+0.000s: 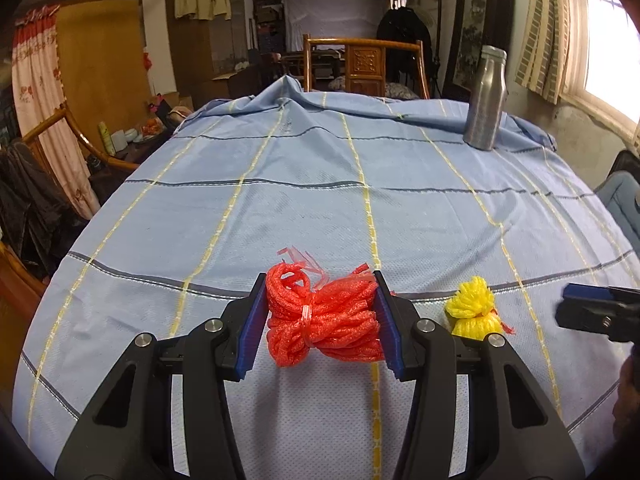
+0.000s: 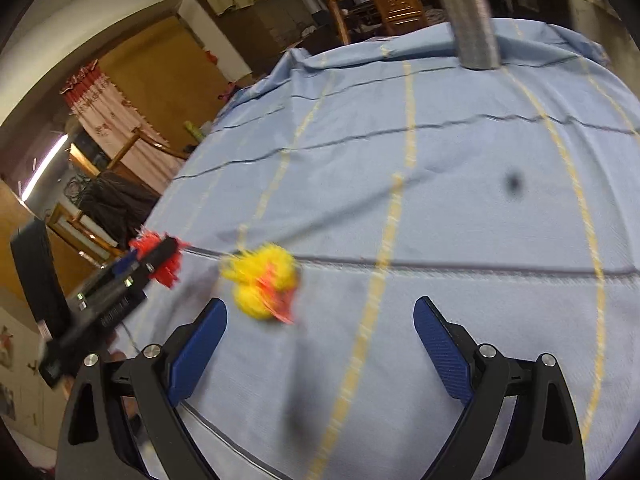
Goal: Collect trash
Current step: 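Grasp the red yarn bundle with the left gripper, then grasp the yellow yarn balls with the right gripper while the left holds the red yarn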
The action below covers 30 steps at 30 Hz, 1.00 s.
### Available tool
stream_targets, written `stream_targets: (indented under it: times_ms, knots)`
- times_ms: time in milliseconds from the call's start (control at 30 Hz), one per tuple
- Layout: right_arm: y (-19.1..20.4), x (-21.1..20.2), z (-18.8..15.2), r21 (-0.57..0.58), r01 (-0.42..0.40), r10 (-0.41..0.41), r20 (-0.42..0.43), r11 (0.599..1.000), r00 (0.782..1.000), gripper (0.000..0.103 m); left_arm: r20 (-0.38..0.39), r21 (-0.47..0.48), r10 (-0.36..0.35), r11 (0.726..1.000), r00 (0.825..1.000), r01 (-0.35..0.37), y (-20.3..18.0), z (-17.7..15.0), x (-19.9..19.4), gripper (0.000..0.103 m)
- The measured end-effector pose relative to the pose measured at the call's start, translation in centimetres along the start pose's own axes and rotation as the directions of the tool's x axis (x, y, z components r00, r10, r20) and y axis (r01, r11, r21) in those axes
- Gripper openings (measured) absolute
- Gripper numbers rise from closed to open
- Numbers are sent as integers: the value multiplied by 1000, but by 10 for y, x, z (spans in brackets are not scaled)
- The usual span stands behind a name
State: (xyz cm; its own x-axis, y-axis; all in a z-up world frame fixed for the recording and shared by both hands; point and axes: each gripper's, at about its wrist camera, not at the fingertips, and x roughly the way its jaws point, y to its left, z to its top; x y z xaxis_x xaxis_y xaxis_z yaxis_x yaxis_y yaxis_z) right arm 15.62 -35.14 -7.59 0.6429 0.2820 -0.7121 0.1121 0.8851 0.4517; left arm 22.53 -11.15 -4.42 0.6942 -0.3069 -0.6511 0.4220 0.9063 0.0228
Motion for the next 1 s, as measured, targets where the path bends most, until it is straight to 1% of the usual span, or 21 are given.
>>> stream_targets:
  times_ms: [100, 267, 367, 467, 667, 700, 733, 767, 800, 833, 867, 933, 1000]
  knots:
    - [23, 19, 10, -51, 12, -13, -17, 999, 1000, 93, 22, -20, 34, 999, 999, -33, 7, 1, -5, 50]
    - [43, 45, 11, -102, 37, -40, -33, 994, 999, 93, 32, -54, 39, 998, 999, -37, 17, 2, -10, 50]
    - [42, 51, 9, -106, 52, -57, -43, 993, 997, 93, 29, -62, 34, 998, 999, -32, 19, 3, -10, 50]
    - [35, 55, 9, -88, 48, -52, -51, 995, 997, 93, 31, -50, 39, 998, 999, -37, 16, 3, -10, 50]
    - [34, 55, 8, -117, 74, -78, -31, 990, 996, 92, 23, -36, 51, 998, 998, -50, 14, 2, -8, 50]
    - [35, 54, 7, -129, 81, -85, -27, 988, 996, 85, 22, -35, 54, 998, 998, -53, 14, 2, -7, 50]
    - [36, 54, 7, -145, 82, -87, -25, 986, 996, 56, 21, -35, 55, 998, 998, -54, 14, 1, -7, 50]
    - [39, 54, 6, -175, 59, -65, -32, 983, 997, 35, 20, -35, 56, 998, 998, -55, 14, 1, -7, 50]
    - [42, 48, 7, -182, 40, -44, -20, 982, 999, 33, 18, -35, 55, 998, 998, -55, 14, 2, -6, 50]
    - [46, 38, 7, -184, 57, -53, 27, 981, 998, 33, 18, -34, 57, 998, 998, -56, 15, 1, -6, 50]
    - [55, 19, 7, -228, 71, -48, 107, 971, 993, 33, 18, -33, 60, 998, 998, -59, 15, 1, -6, 50]
    - [64, -1, 7, -263, 82, -37, 171, 961, 985, 33, 18, -34, 60, 998, 998, -60, 15, 2, -6, 50]
    - [67, -16, 3, -266, 91, -33, 217, 960, 976, 34, 20, -31, 65, 997, 998, -65, 14, 1, -6, 50]
